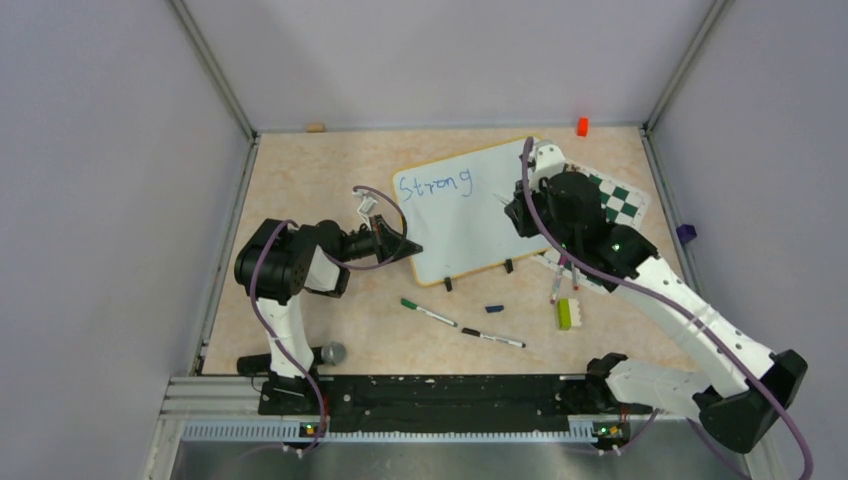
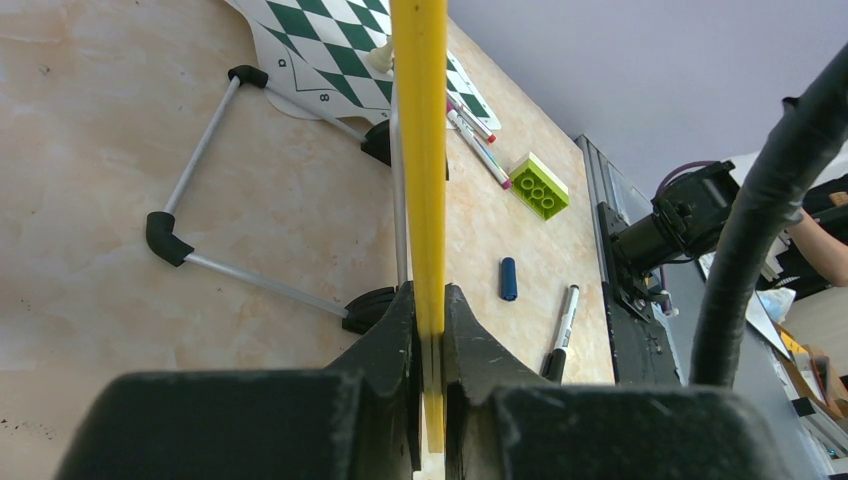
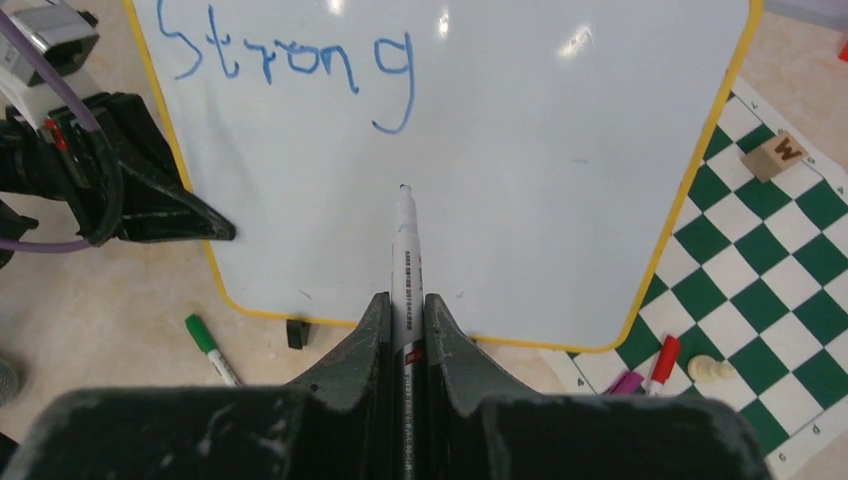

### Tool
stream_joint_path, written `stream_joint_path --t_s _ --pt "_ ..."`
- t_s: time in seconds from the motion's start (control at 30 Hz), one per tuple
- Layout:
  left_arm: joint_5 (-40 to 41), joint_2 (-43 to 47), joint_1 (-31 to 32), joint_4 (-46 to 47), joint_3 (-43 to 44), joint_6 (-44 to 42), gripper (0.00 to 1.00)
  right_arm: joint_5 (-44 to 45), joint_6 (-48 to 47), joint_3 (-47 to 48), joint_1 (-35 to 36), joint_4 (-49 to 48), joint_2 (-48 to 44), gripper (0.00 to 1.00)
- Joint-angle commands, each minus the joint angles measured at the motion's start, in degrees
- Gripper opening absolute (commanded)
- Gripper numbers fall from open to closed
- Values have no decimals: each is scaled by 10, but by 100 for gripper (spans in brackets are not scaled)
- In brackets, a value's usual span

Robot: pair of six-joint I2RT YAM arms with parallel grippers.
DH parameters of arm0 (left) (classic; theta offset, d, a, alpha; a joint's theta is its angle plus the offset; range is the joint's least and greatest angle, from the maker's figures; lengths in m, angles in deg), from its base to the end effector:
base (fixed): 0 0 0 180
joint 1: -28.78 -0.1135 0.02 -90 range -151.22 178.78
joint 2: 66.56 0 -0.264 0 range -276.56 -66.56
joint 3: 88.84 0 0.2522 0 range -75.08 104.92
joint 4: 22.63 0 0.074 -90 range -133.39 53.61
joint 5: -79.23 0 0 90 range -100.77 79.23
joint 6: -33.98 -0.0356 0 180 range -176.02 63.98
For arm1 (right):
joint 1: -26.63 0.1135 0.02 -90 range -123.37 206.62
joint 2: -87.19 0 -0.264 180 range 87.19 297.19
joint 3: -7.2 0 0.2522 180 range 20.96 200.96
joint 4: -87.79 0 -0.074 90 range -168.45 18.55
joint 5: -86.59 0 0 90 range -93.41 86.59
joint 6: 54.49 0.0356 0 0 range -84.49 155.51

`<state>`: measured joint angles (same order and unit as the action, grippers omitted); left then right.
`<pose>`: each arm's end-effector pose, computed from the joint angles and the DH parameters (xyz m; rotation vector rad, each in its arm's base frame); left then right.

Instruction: Write a sentence on the whiteboard

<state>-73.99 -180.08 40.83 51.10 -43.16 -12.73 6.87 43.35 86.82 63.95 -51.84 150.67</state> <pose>0.2966 -0.0958 0.1312 0.5604 1.6572 -1.5316 0.1977 0.1428 0.3751 -0.3960 1.9620 0.3301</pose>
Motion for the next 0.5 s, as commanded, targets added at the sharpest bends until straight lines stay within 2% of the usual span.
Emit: stream_joint_path --t_s 0.0,0.17,0.47 --pt "-42 4 10 53 -6 -42 0 25 25 -56 -4 -32 -69 0" --pt "-49 -2 10 53 1 -38 0 23 36 -99 -5 -37 -124 0" --pt "-46 2 10 52 -2 -40 0 -6 56 -127 -4 -38 -150 0"
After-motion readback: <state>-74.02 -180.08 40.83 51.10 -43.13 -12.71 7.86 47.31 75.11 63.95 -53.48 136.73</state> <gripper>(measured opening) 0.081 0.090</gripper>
